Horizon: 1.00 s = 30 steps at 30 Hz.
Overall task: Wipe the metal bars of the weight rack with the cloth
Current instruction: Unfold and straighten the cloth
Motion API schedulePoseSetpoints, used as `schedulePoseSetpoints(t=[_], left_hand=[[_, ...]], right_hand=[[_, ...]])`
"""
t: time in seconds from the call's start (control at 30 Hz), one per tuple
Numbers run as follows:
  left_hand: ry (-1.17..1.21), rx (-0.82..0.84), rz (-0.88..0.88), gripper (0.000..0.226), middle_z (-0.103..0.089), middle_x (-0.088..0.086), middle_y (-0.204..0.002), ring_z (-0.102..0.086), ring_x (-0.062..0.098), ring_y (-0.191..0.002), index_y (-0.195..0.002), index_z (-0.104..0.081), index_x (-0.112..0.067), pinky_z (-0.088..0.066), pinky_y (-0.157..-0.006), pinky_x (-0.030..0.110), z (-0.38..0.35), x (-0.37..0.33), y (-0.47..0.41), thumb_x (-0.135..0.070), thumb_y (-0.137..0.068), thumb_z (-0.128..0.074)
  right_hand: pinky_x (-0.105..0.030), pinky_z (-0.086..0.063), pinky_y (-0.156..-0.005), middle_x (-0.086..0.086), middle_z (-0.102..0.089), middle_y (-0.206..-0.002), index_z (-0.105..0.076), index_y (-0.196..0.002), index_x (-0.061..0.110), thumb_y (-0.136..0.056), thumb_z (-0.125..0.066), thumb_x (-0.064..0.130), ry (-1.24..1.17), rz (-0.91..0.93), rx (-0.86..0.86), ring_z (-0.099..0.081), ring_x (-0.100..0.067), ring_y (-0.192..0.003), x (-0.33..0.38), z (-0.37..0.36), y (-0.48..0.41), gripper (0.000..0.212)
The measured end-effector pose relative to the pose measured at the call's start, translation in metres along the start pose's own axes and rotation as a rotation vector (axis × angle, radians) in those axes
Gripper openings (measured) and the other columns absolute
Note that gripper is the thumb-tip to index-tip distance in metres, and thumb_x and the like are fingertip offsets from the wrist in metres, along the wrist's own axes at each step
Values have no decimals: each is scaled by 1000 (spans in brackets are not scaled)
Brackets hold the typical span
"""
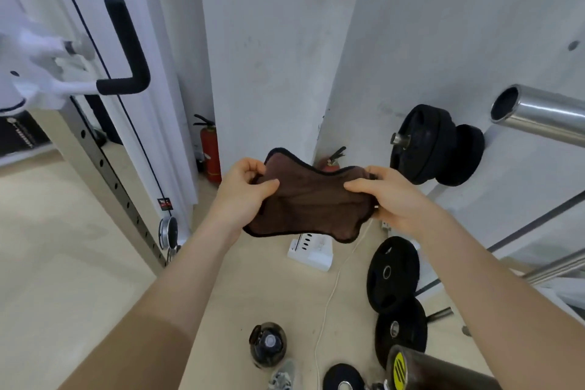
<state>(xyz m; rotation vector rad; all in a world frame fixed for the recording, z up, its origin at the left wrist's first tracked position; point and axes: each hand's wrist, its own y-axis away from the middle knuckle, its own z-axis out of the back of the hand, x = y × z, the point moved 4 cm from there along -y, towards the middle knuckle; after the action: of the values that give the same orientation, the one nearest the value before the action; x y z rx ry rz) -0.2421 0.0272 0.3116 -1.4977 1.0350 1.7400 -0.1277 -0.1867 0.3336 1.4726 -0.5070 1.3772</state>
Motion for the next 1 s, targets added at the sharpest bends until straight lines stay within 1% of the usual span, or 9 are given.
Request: schedulePoseSetpoints(t=[0.1, 0.17, 0.3, 0.4, 0.53, 0.63, 0.77, 0.87, 1.0], left_hand=[[-40, 98, 43, 53, -67, 7, -107, -67, 22, -95, -125, -47, -24, -56, -83, 34, -6, -3, -31, -7, -82, -72], [-104, 201, 79, 64, -67, 5, -112, -67, 21, -98, -132, -48, -22, -55, -87, 34, -11, 2, -54, -9, -76, -77], [-122, 297, 106, 17, -75, 4, -100, -70, 16, -91, -100, -72, -15, -54, -80, 28, 7, 13, -81, -24, -86, -70], [-118, 272, 73, 30, -73, 6, -90, -67, 16, -83, -93, -72, -4, -49, -74, 27, 27, 23, -98, -31, -94, -59], [-157, 234, 54, 41, -70, 17, -86, -63, 21, -77, -90, -70, 1, -44, -68, 28, 38, 42, -130, -38, -94, -57], [-138, 234, 68, 43, -58, 10, -74, -53, 18, -69, -83, -64, 4, -39, -63, 27, 33, 54, -150, -36, -96, -54], [-70, 279, 122, 22, -69, 2, -88, -61, 14, -77, -96, -70, -9, -46, -64, 21, 10, 62, -180, -26, -96, -56], [-55, 219, 146, 18, -65, 2, -96, -61, 15, -81, -111, -57, -18, -45, -64, 24, -16, 72, -212, -21, -93, -57], [-33, 259, 99, 25, -50, 6, -81, -48, 19, -70, -95, -41, -29, -38, -61, 26, -61, 107, -252, -5, -93, -49]], right_hand=[[-38, -53, -82, -8, -69, -96, -66, -95, 10, -86, -63, 9, -6, -85, -1, -64, -22, -91, -15, 12, -17, 10], [-38, -52, -81, -10, -66, -96, -64, -93, 10, -86, -61, 8, -11, -111, -37, -61, -23, -89, -21, 16, -29, 8], [-31, -37, -62, -9, -56, -77, -61, -77, 13, -85, -67, 7, 198, -101, -76, -47, -18, -65, -17, 6, -50, 12], [-32, -42, -65, -12, -58, -86, -60, -80, 12, -85, -70, 5, 247, -117, -148, -50, -23, -75, -14, -12, -67, 13], [-32, -58, -69, -12, -64, -100, -58, -90, 8, -89, -64, -2, 57, -155, -174, -65, -23, -88, -24, -35, -94, 12], [-36, -60, -75, -18, -63, -111, -58, -105, 3, -89, -61, -4, -150, -172, -266, -65, -28, -99, -37, -34, -115, 18], [-30, -56, -68, -20, -60, -123, -56, -115, 1, -86, -66, -1, -184, -216, -429, -62, -27, -107, -53, -16, -142, 30], [-34, -58, -74, -15, -53, -120, -48, -113, 11, -83, -72, 3, -59, -252, -564, -60, -28, -108, -61, 1, -167, 39], [-36, -59, -78, -11, -45, -122, -37, -111, 20, -77, -78, 3, -40, -261, -619, -59, -27, -108, -86, 18, -213, 56]])
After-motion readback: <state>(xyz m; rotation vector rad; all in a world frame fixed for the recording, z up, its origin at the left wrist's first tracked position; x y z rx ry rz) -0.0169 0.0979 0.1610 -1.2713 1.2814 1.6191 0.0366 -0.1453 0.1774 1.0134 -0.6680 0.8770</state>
